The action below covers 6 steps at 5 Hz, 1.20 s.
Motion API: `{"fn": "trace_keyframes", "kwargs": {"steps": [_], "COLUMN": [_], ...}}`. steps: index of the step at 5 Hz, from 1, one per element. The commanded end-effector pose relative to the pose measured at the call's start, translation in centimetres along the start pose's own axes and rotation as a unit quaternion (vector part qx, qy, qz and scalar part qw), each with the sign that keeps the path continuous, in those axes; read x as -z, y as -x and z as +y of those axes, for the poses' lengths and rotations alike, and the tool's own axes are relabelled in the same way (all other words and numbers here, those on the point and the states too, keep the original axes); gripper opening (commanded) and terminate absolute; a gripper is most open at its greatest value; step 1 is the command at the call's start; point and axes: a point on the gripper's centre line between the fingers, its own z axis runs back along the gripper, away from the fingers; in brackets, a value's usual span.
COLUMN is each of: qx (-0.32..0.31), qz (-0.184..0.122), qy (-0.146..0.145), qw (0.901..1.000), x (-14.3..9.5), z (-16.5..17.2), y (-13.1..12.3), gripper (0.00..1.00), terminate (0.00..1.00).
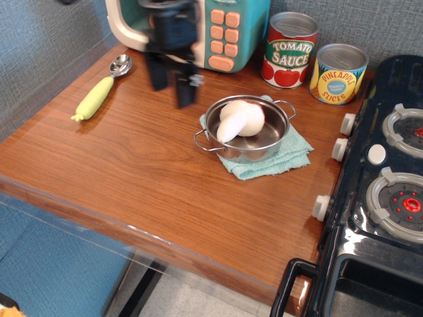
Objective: Move the mushroom from the pan to in front of the microwave.
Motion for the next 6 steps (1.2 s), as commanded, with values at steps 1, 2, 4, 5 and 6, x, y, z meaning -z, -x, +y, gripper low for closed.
{"fn": "trace_keyframes", "kwargs": {"steps": [1,2,4,5,6], "qx": [-0.008,-0.026,-0.055,-0.058,-0.052], "qz": [-0.046,-0.052,-0.023,-0.022,-0.02], "qy": [-0.058,-0.058,-0.063,-0.062,-0.06], "qw": [0.9972,0.9966,0.9963,0.9962,0.9967], "x": [-3.1,-2.3,0.2,0.9,1.8], "z": [-4.2,-5.1,-5.3,-5.5,-5.8], "y": [-4.3,-5.1,-5.6,-5.8,-6.0], "gripper": [1.0,1.0,1.0,1.0,0.0], "terminate": [0.0,0.0,0.0,0.0,0.0]}}
